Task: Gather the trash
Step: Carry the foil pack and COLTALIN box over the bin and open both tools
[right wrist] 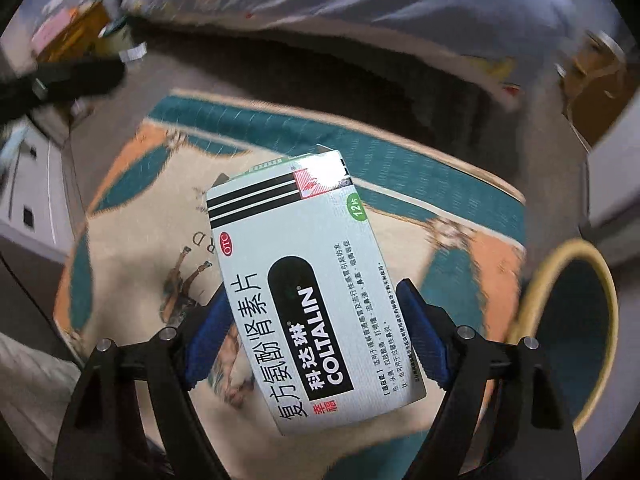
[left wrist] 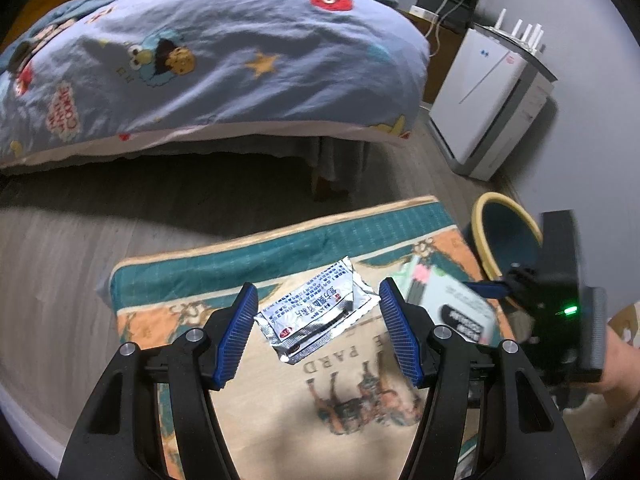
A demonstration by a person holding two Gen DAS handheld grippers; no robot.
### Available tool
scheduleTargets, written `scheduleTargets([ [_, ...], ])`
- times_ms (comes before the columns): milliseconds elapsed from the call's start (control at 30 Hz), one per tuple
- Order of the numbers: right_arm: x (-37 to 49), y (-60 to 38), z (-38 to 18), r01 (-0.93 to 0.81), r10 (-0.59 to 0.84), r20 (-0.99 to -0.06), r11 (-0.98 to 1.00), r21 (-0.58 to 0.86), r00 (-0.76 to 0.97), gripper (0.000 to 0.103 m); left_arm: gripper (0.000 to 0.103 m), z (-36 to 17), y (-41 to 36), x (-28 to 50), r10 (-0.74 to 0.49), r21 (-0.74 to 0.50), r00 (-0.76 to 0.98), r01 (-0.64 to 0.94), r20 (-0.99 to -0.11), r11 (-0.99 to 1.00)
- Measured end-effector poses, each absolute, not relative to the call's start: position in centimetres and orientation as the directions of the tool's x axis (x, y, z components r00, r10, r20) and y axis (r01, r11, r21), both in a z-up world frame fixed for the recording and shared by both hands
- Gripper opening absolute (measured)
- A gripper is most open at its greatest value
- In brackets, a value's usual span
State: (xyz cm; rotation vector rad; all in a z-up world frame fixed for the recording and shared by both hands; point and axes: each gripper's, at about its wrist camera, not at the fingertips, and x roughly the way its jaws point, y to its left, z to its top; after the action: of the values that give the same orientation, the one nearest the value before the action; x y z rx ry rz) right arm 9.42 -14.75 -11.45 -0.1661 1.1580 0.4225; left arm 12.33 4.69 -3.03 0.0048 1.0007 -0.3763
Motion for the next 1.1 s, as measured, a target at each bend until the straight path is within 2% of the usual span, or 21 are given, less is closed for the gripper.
scheduleTargets([
  [367,6.1,-25.7,-6.3,-0.172,0.180,-0.874,0.979,0.113,0.452,0.079,0.063,-2.4,-3.7,11.9,-0.320,-0.092,0.479,0.439,-0.818,0.894],
  [700,6.2,-36.2,-9.2,0.035,0.124,-0.892,0.987,0.155,0.434,0.079,0.063,-3.6,-12.0,12.0,-0.340,-0.061,0.441,0.535,-0.831,0.843],
  [967,6.1,-44.1,-12.5,0.239,0.101,-0.911,0.948,0.210,0.401,0.079,0.063,-6.7,-19.3,12.0,-0.364,-0.072,0.358,0.620,-0.860,0.781],
  [1100,5.6,-47.6,-14.2,0.354,0.134,-0.912,0.892,0.281,0.387,0.079,0.064,-8.8,-23.2,11.3,-0.373,-0.074,0.308,0.676,-0.875,0.733],
])
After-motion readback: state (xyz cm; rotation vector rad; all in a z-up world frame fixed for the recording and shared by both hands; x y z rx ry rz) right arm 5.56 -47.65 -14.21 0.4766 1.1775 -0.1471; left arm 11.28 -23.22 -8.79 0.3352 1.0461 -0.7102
